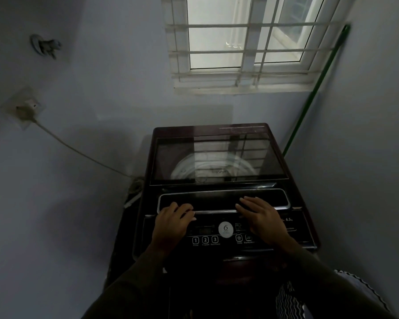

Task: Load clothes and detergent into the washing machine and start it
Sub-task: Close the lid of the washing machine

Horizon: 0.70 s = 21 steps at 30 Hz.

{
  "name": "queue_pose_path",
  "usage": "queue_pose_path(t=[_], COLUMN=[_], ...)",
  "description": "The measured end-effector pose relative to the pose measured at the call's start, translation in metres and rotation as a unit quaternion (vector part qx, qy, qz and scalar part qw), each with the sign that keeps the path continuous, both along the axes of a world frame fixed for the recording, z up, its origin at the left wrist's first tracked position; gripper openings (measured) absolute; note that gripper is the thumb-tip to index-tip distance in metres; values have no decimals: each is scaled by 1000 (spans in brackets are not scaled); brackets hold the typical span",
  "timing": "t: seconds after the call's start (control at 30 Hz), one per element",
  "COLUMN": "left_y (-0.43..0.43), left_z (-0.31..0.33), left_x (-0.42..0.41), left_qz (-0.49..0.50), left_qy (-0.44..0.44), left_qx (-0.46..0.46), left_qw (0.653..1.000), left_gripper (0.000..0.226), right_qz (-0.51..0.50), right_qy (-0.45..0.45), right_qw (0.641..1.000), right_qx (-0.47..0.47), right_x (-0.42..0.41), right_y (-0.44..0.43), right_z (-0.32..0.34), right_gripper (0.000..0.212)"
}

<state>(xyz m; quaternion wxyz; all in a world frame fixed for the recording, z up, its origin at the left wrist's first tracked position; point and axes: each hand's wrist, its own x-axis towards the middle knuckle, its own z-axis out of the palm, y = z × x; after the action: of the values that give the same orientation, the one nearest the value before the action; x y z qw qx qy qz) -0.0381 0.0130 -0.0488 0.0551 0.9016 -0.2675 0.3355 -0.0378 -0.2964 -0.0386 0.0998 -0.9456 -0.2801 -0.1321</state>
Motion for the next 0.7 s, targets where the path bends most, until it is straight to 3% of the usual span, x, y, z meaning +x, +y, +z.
queue_pose_path(t=[0.27, 0.7], left_y=[0, -2], left_z=[1, -2], left_x=[0, -4], left_qz=[1, 14], left_qy=[9, 11], left_qx=[-2, -11], left_qw=[1000, 1000], left_gripper=[13, 11], right_qz=[8, -7], right_qy=[-9, -38], right_qw=[1000, 999], right_qx=[-11, 36], right_x=[-1, -6], right_y=[-1, 0], right_z=[-5, -18], right_gripper=[75, 64])
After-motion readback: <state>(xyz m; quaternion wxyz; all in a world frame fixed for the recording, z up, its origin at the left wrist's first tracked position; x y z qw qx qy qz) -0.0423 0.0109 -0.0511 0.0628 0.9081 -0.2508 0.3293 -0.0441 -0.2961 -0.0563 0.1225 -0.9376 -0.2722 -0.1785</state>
